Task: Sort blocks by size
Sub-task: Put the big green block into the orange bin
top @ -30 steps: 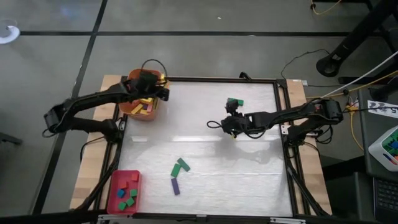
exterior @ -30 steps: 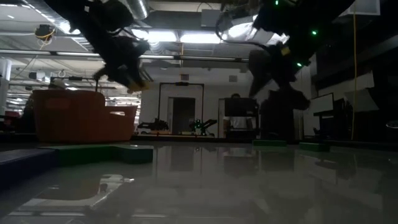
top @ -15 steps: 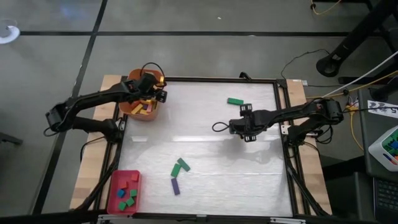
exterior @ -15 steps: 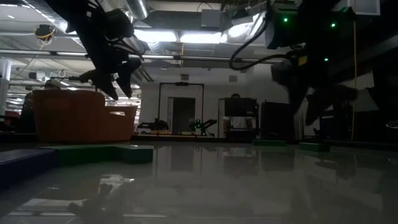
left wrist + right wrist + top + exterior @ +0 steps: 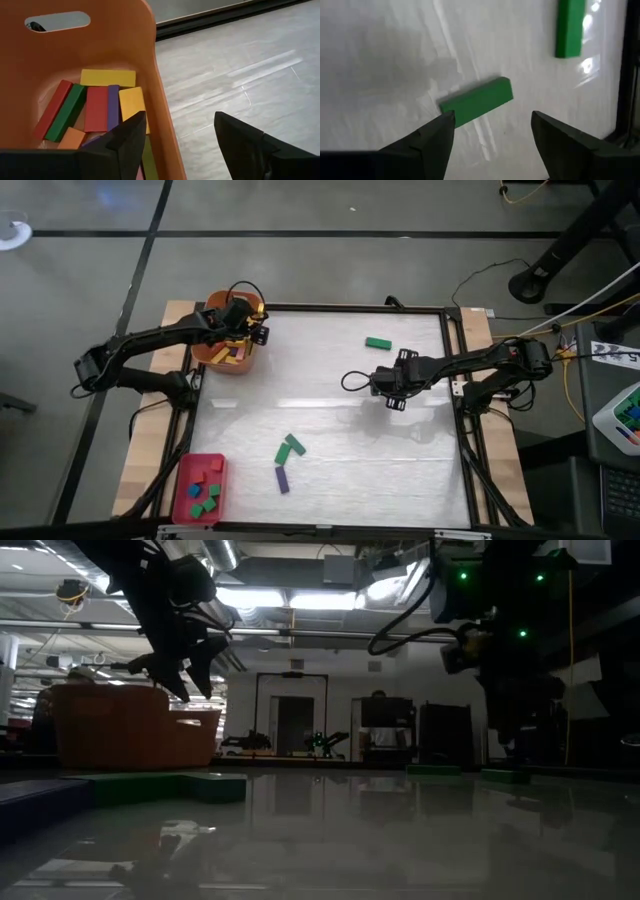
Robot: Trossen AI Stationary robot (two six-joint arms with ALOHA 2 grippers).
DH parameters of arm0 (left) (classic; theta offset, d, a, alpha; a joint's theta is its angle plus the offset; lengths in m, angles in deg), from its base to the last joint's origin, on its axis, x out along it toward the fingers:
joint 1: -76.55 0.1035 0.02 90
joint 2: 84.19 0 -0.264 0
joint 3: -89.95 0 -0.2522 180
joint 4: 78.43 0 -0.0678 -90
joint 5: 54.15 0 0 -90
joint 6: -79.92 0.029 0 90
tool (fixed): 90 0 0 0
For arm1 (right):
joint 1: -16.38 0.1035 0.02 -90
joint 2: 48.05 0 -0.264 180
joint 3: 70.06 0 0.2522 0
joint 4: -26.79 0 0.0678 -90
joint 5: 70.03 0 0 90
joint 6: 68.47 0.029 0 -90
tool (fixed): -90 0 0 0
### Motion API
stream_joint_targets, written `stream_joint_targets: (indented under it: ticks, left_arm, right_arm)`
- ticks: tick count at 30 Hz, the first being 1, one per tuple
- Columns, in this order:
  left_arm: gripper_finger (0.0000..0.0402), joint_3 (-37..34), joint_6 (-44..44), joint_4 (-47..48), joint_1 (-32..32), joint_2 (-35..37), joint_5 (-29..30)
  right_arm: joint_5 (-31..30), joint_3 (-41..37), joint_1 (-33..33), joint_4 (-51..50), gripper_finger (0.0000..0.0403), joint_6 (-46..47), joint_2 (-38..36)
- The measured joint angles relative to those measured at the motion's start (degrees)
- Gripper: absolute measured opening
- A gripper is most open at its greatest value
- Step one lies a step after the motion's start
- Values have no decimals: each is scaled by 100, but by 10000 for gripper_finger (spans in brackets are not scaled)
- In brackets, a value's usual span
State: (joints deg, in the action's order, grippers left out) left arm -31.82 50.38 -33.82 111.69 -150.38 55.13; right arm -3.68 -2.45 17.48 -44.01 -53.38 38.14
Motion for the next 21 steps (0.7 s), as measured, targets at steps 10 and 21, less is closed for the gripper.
stream_joint_targets:
  ticks: [10, 21]
  left_arm:
    - [221, 0, 756, 2, 0, 0, 2]
    - [221, 0, 1217, 2, 0, 4, 2]
  right_arm:
    - [-98, -206, 0, 17, 262, 2295, 0]
    - [-226, -710, 0, 685, 262, 3302, 0]
